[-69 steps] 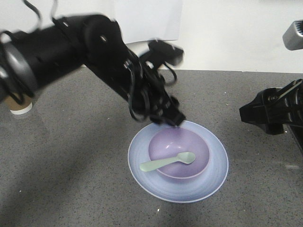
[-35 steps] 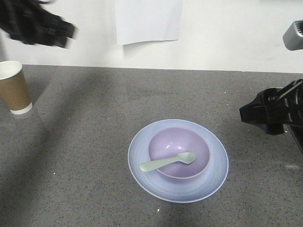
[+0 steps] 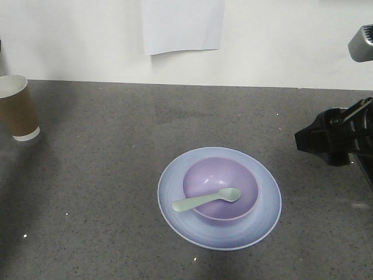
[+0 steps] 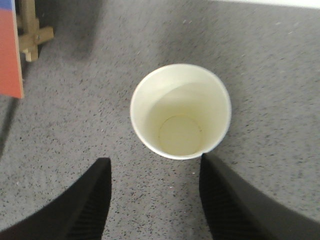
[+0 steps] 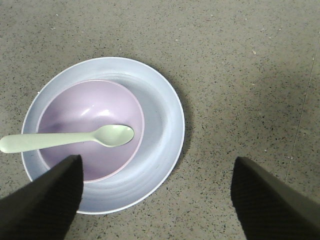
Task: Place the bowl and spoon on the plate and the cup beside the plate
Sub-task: 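Move the left gripper to the brown paper cup and grasp its rim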
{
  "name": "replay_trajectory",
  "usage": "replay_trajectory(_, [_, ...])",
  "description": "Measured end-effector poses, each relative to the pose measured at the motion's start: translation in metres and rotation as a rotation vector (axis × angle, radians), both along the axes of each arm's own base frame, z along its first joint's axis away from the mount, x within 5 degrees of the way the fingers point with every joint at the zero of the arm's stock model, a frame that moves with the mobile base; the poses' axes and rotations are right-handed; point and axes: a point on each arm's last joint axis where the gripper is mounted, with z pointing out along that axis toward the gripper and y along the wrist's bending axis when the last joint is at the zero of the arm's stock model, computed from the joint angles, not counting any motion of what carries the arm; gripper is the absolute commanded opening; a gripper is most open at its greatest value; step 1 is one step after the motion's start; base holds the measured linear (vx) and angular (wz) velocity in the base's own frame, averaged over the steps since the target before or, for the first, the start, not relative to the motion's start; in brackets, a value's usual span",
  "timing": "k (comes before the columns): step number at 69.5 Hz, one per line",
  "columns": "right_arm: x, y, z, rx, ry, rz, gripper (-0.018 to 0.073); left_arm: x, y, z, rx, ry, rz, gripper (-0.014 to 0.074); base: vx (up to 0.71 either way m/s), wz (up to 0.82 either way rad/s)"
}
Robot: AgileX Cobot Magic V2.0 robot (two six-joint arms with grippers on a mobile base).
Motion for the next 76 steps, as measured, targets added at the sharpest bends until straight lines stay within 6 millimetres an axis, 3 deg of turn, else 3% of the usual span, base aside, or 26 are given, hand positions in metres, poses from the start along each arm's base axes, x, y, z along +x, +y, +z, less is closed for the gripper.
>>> replay_trajectory(19, [0.000,0.000,0.000,0.000,0.001,0.000,0.0577,0.024,0.024,-0.038,-0.023,0.055,0.063,0.0391,0.00,0.00])
replay_trajectory(57, [0.000,0.000,0.000,0.000,0.001,0.000,0.0577,0.057,0.025,-0.088,-0.089,0.081,0.058,0.0383,0.00,0.00])
replay_trajectory(67, [0.000,0.000,0.000,0.000,0.001,0.000,0.0577,0.061,0.026,-0.099,-0.093,0.101,0.060,0.0316,0.00,0.00])
replay_trajectory(76, [0.000,0.000,0.000,0.000,0.001,0.000,0.0577,0.062,0.026,-0.100,-0.095,0.100,0.063,0.0148,0.00,0.00])
